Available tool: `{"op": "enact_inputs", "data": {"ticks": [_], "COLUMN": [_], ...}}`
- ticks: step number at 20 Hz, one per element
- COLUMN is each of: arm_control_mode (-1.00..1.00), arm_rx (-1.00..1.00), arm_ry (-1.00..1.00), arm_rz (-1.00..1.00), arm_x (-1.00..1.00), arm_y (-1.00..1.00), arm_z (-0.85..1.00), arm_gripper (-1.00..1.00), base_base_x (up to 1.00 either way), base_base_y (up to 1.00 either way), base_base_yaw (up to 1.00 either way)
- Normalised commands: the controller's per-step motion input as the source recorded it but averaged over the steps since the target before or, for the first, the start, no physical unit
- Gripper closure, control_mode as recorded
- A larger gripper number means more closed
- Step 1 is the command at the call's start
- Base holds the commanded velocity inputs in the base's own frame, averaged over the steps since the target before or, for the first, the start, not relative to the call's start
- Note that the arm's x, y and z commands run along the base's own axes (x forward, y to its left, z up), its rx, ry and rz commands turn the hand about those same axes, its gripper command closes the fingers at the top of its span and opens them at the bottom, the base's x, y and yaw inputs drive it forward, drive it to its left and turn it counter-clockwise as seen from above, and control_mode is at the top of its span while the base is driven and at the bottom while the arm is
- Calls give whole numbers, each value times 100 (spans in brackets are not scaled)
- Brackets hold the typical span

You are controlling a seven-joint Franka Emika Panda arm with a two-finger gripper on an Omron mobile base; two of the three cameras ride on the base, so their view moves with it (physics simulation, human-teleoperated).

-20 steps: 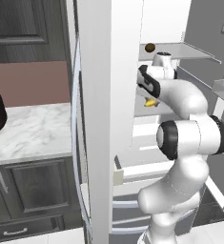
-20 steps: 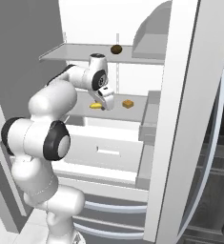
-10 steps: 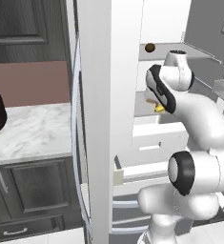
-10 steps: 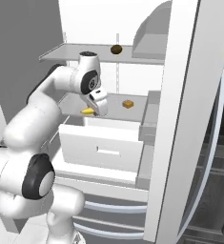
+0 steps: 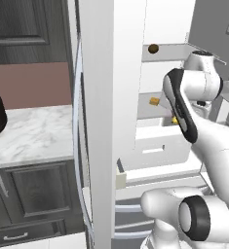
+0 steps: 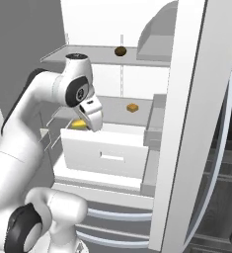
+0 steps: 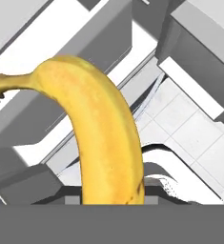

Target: Pick up the banana and kiwi from the fridge and place one fruit on each plate on the dining counter.

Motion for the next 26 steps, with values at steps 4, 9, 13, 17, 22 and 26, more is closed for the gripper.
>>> {"op": "enact_inputs", "data": {"ticks": [4,9,13,17,22,26], "arm_control_mode": [-100,-100,-100,-100,-100,100], "arm_rx": [0,-2,0,0,-2,-2], "arm_ry": [0,-3,-12,-1,0,-2], "arm_rz": [0,0,0,-1,-4,0], "arm_x": [-100,-100,-96,-64,-40,-19], "arm_y": [0,0,-3,-1,3,8], "arm_z": [21,7,-9,-16,-22,-6], "arm_gripper": [100,100,100,100,100,100], "base_base_x": [0,0,0,0,0,-34], "base_base_y": [0,0,0,0,0,11], "base_base_yaw": [0,0,0,0,0,-1]}}
